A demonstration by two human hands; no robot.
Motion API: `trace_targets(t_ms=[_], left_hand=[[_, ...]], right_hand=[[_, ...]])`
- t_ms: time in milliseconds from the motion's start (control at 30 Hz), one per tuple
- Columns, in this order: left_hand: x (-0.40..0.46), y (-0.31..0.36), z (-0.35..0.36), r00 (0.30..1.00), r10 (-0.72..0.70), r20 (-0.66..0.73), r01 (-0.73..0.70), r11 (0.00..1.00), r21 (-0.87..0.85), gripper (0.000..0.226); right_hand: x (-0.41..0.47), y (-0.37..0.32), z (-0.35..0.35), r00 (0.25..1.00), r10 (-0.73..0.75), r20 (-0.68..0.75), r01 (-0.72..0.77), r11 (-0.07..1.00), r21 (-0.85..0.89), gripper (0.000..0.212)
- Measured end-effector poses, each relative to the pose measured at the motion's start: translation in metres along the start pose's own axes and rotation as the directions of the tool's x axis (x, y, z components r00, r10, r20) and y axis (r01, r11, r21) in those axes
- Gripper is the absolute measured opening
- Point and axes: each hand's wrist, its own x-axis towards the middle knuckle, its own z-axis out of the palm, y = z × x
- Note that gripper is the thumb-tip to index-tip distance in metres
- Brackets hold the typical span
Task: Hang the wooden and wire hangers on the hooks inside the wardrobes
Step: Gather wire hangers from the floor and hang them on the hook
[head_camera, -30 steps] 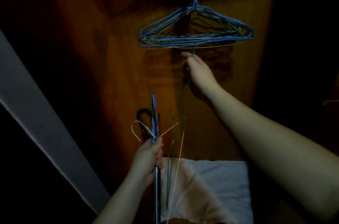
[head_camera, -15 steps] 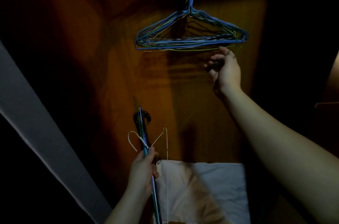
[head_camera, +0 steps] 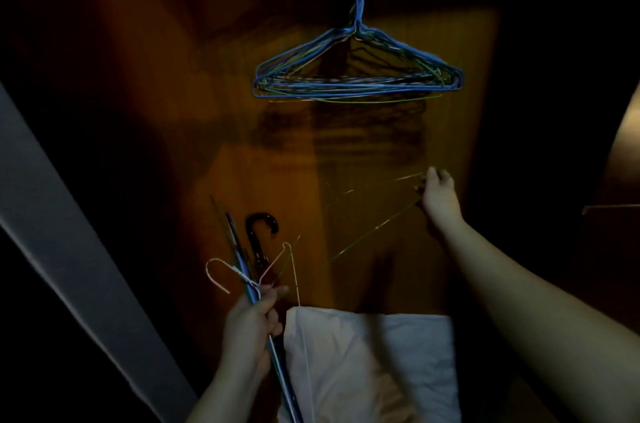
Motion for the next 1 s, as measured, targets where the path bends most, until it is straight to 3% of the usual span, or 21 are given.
trace_targets(t_ms=[133, 367, 500, 600, 667, 733, 767, 833, 900, 1000], left_hand=[[0.003, -0.002, 0.001, 1.000, 0.016, 0.011, -0.016, 0.999, -0.044, 0.013], [0.003, 0.016, 0.008, 0.995, 0.078, 0.066, -0.075, 0.996, -0.044, 0.015], [0.000, 0.024, 0.008, 0.991, 0.107, 0.077, -0.104, 0.994, -0.041, 0.015], [0.000, 0.025, 0.011, 0.989, 0.120, 0.086, -0.113, 0.990, -0.082, 0.018], [-0.001, 0.024, 0.014, 0.986, 0.135, 0.100, -0.124, 0.987, -0.103, 0.019], [-0.004, 0.022, 0.017, 0.982, 0.154, 0.111, -0.145, 0.986, -0.080, 0.018], [-0.006, 0.020, 0.019, 0.980, 0.160, 0.118, -0.154, 0.986, -0.057, 0.017], [-0.010, 0.018, 0.021, 0.977, 0.164, 0.137, -0.164, 0.986, -0.016, 0.015], [-0.013, 0.017, 0.022, 0.974, 0.168, 0.154, -0.171, 0.985, 0.006, 0.016], [-0.015, 0.015, 0.020, 0.968, 0.173, 0.180, -0.187, 0.980, 0.066, 0.014]], right_hand=[[-0.005, 0.023, 0.005, 0.984, 0.095, -0.151, -0.131, 0.960, -0.248, 0.071], [-0.001, 0.040, 0.016, 0.980, 0.187, -0.063, -0.195, 0.866, -0.461, 0.079], [-0.002, 0.038, 0.021, 0.949, 0.295, -0.111, -0.306, 0.781, -0.545, 0.087], [-0.015, 0.036, 0.027, 0.972, 0.215, -0.099, -0.224, 0.701, -0.677, 0.085], [-0.028, 0.033, 0.035, 0.993, 0.120, -0.006, -0.088, 0.688, -0.720, 0.062], [-0.041, 0.028, 0.049, 0.964, 0.154, 0.215, 0.020, 0.768, -0.640, 0.037], [-0.049, 0.025, 0.058, 0.927, 0.203, 0.314, 0.000, 0.841, -0.542, 0.032], [-0.071, 0.016, 0.072, 0.826, 0.348, 0.443, -0.239, 0.929, -0.283, 0.028], [-0.079, 0.014, 0.083, 0.736, 0.455, 0.501, -0.470, 0.876, -0.104, 0.031], [-0.077, 0.010, 0.088, 0.664, 0.480, 0.573, -0.576, 0.817, -0.018, 0.032]])
